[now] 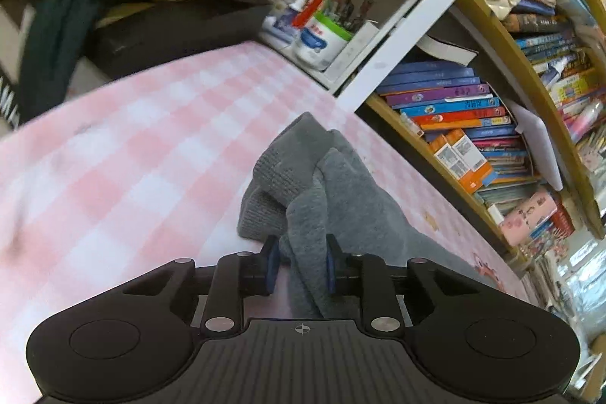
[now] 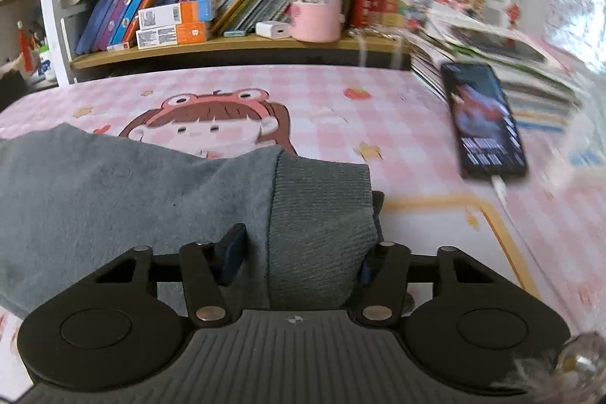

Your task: Fold clothes

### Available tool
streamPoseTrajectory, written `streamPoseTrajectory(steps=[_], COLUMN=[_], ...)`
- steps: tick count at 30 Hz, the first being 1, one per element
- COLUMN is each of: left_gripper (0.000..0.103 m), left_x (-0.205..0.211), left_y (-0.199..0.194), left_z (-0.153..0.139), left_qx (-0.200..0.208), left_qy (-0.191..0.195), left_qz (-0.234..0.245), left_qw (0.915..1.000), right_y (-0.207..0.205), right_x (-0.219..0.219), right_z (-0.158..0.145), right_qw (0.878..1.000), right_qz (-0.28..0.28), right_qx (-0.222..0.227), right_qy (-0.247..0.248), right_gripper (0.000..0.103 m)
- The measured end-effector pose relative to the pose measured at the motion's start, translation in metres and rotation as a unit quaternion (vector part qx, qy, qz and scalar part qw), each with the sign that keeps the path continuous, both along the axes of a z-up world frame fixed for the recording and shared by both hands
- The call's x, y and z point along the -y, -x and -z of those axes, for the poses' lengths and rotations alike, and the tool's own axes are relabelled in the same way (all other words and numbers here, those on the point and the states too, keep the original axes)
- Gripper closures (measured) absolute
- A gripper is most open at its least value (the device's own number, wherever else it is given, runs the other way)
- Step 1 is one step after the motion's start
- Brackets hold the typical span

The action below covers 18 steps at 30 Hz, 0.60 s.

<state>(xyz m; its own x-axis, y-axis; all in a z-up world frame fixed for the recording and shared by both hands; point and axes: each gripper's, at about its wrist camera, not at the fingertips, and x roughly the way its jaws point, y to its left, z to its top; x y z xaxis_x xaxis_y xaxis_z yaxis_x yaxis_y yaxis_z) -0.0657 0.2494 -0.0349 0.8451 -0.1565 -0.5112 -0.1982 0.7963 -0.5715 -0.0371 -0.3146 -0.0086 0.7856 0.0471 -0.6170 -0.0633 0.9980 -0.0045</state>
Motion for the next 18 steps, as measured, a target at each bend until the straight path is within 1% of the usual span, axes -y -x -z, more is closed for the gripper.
streamPoseTrajectory(steps=[5, 8, 10, 13, 15, 17, 18], left_gripper=[0.081, 0.083, 0.084, 0.085, 0.085, 0.086, 0.086], left_x=[-0.013, -0.016, -0.014, -0.003, -0.004, -0.015, -0.017], left_y=[-0.057, -0.083, -0.089, -0.08, -0.074, -0.078, -0.078], left_z=[-0.002, -0.008, -0.018, -0.041, -0.043, -0.029, -0.022], left_qx=[0.008, 0.022, 0.042, 0.103, 0.126, 0.096, 0.087], left_qy=[0.001, -0.013, -0.021, -0.041, -0.035, -0.006, 0.0], left_qz=[0.001, -0.012, -0.019, -0.004, -0.003, -0.024, -0.03], left_qw=[1.0, 0.9996, 0.9987, 0.9938, 0.9914, 0.9951, 0.9958], right_y=[-0.075, -0.115, -0.136, -0.152, -0.156, -0.157, -0.157], right_x=[-0.019, -0.03, -0.038, -0.047, -0.047, -0.045, -0.043], right_z=[0.001, 0.002, 0.004, 0.006, 0.007, 0.008, 0.008], right_qw=[1.0, 0.999, 0.999, 0.998, 0.998, 0.999, 0.999], right_qz=[-0.013, -0.012, -0.009, -0.006, -0.004, -0.003, -0.002], right_qx=[0.002, 0.007, 0.011, 0.023, 0.028, 0.028, 0.029], right_qy=[0.021, 0.029, 0.033, 0.053, 0.052, 0.045, 0.042], right_gripper=[0.051, 0.05, 0.048, 0.046, 0.046, 0.045, 0.045])
